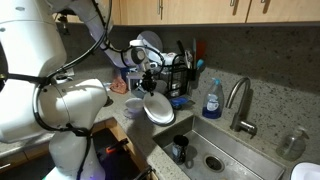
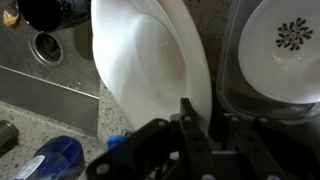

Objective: Put the white bowl on the dish rack on the counter

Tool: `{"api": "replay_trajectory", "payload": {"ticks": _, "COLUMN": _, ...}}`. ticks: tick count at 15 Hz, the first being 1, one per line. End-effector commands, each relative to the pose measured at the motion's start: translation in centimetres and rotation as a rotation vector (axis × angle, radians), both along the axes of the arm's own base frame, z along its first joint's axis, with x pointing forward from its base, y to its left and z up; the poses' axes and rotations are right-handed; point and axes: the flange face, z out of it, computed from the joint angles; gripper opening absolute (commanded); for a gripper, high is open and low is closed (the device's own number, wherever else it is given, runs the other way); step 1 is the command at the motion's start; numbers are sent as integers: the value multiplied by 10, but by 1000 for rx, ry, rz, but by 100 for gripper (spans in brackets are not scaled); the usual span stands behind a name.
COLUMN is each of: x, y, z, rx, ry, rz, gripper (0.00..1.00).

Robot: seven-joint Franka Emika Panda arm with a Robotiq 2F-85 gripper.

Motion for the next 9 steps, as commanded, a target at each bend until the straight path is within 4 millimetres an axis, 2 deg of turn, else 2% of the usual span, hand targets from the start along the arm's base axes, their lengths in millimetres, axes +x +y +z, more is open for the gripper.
{"api": "replay_trajectory", "payload": {"ticks": 1, "x": 9, "y": 2, "z": 6, "rx": 30, "ry": -5, "rz": -1, "gripper": 4}}
{"api": "replay_trajectory", "payload": {"ticks": 4, "x": 14, "y": 7, "z": 5, "rx": 29, "ry": -2, "rz": 15, "gripper": 4}}
{"api": "replay_trajectory", "payload": {"ticks": 9, "x": 20, "y": 22, "z": 15, "rx": 13, "ry": -12, "rz": 48, "gripper": 4}}
